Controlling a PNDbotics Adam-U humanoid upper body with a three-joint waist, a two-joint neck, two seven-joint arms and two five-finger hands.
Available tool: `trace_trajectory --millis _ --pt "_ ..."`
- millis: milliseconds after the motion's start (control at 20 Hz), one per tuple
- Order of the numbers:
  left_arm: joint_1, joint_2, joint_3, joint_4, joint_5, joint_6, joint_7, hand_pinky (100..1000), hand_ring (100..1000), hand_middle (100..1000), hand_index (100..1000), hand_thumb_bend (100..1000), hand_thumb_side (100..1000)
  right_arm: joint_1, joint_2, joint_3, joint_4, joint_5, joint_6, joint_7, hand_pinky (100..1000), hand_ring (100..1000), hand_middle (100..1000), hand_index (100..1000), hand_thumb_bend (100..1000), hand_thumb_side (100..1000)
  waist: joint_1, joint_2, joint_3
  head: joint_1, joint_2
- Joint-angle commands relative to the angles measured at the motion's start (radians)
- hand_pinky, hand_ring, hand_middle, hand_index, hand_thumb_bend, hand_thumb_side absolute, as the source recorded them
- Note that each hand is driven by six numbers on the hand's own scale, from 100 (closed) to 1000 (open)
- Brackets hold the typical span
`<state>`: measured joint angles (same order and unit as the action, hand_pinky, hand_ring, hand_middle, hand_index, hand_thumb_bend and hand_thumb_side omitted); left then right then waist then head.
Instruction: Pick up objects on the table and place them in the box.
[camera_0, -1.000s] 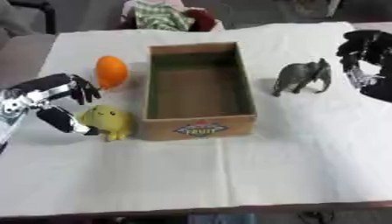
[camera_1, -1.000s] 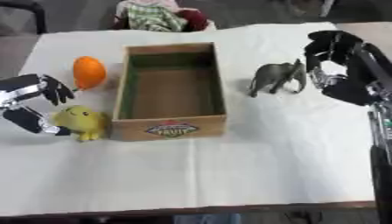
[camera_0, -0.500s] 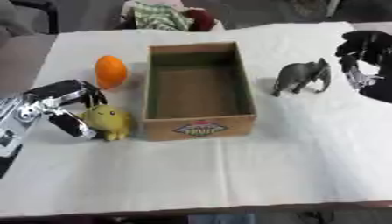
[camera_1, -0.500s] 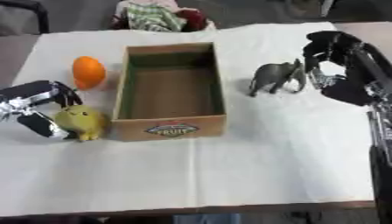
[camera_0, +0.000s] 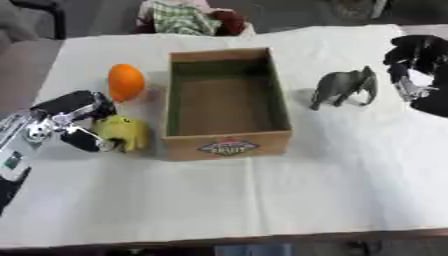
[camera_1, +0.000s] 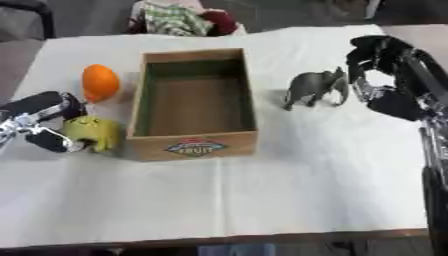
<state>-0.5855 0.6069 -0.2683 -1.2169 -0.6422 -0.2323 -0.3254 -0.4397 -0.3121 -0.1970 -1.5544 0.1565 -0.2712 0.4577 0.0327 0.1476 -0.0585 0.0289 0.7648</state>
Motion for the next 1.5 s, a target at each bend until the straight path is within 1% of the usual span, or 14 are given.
trace_trajectory --millis 50,250,450,600,750,800,850,900,1050,1100,1200,1300,1350,1500 --pt "-0.021 0.045 0.029 -0.073 0.045 0.009 0.021 601 395 328 513 182 231 -0.01 -0.017 -0.007 -0.009 -0.001 0.003 0.0 660 708 646 819 100 271 0.001 -0.014 0.003 -0.001 0.005" --pt "-0.054 0.062 0.051 -0.166 0.075 0.023 0.034 606 395 327 514 170 221 -0.01 -0.018 -0.005 -0.009 -0.001 0.003 0.002 660 708 646 819 100 270 0.003 -0.014 0.006 -0.001 0.005" --pt "-0.114 0.044 0.057 -0.194 0.108 0.047 0.041 609 399 330 517 176 218 -0.01 -0.017 0.001 -0.008 -0.003 0.002 0.007 660 708 646 819 100 270 0.004 -0.015 -0.001 0.003 0.005" --pt "-0.172 -0.001 0.047 -0.161 0.086 0.048 0.043 610 401 332 518 179 216 -0.015 -0.012 0.008 -0.009 -0.006 -0.001 0.014 660 708 646 819 100 271 0.003 -0.015 -0.017 0.011 0.005" --pt "-0.223 -0.061 0.038 -0.101 0.046 0.035 0.049 611 408 338 522 186 215 -0.021 -0.002 0.015 -0.011 -0.011 -0.003 0.019 659 707 645 818 100 274 0.002 -0.014 -0.038 0.026 0.003" --pt "-0.236 -0.08 0.036 -0.082 0.027 0.028 0.054 615 415 345 528 215 228 -0.023 0.0 0.018 -0.012 -0.013 -0.003 0.021 659 707 644 817 100 274 0.003 -0.013 -0.046 0.03 0.002" --pt "-0.248 -0.1 0.035 -0.062 0.007 0.021 0.059 615 415 346 528 194 216 -0.025 0.003 0.021 -0.014 -0.014 -0.004 0.023 659 707 644 817 100 274 0.003 -0.012 -0.052 0.034 0.001" --pt "-0.259 -0.121 0.033 -0.041 -0.012 0.013 0.065 619 419 349 531 198 216 -0.027 0.004 0.024 -0.015 -0.016 -0.004 0.026 659 707 644 817 100 274 0.004 -0.011 -0.061 0.039 -0.001" --pt "-0.284 -0.176 0.032 0.024 -0.06 -0.008 0.083 622 425 355 536 209 216 -0.032 0.01 0.032 -0.017 -0.021 -0.005 0.033 658 706 642 816 100 275 0.009 -0.006 -0.085 0.052 -0.008" --pt "-0.289 -0.19 0.031 0.041 -0.072 -0.016 0.089 630 445 380 559 220 218 -0.033 0.011 0.034 -0.018 -0.022 -0.006 0.035 658 706 642 816 100 275 0.01 -0.004 -0.093 0.056 -0.01" --pt "-0.297 -0.221 0.031 0.073 -0.095 -0.033 0.101 637 461 397 573 216 218 -0.036 0.015 0.038 -0.021 -0.026 -0.006 0.04 658 705 641 815 100 277 0.013 0.0 -0.11 0.065 -0.014" --pt "-0.301 -0.244 0.029 0.1 -0.123 -0.05 0.11 650 486 430 601 244 221 -0.037 0.019 0.039 -0.023 -0.029 -0.006 0.042 658 705 641 815 100 278 0.016 0.002 -0.125 0.071 -0.018" --pt "-0.302 -0.252 0.027 0.109 -0.136 -0.059 0.112 650 486 430 601 244 221 -0.038 0.02 0.04 -0.025 -0.029 -0.005 0.043 658 705 641 815 100 278 0.017 0.002 -0.13 0.073 -0.019" --pt "-0.299 -0.261 0.016 0.123 -0.176 -0.089 0.09 683 562 503 672 459 250 -0.037 0.021 0.039 -0.026 -0.028 -0.003 0.042 657 705 640 814 100 278 0.017 0.003 -0.137 0.072 -0.021"
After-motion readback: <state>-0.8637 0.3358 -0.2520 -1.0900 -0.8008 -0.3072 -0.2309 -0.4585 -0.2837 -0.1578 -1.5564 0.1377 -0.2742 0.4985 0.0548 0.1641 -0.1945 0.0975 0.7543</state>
